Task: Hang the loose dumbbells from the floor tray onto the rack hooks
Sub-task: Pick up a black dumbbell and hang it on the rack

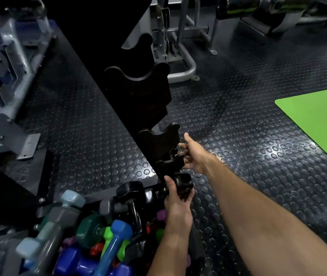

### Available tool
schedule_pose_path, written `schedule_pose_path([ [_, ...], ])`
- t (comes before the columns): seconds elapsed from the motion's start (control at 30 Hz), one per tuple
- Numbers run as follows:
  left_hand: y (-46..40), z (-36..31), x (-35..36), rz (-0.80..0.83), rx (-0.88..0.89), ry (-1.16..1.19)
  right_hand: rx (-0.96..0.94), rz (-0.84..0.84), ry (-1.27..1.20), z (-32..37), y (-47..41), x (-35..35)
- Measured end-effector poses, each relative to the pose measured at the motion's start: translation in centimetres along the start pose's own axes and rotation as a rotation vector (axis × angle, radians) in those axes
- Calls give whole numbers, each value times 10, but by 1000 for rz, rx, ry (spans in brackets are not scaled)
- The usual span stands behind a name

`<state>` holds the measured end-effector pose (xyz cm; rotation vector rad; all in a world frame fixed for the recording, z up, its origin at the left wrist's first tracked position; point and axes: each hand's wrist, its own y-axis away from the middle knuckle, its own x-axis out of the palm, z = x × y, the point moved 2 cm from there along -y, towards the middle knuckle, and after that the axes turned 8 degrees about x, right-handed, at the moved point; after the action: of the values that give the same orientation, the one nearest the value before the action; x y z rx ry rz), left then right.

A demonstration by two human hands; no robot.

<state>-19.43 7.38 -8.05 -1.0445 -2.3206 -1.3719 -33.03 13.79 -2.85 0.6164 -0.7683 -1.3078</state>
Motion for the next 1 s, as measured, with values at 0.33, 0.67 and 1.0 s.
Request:
schedule_pose_path([
  [0.33,15,-25,2,81,-109,-181,-163,-100,-39,-30,10,13],
  [0.67,48,-47,-65,186,-51,-791,-276,-428,113,-63,62,23],
  [1.0,110,-66,-124,138,40,-790,-248,-666,391,-158,115,48],
])
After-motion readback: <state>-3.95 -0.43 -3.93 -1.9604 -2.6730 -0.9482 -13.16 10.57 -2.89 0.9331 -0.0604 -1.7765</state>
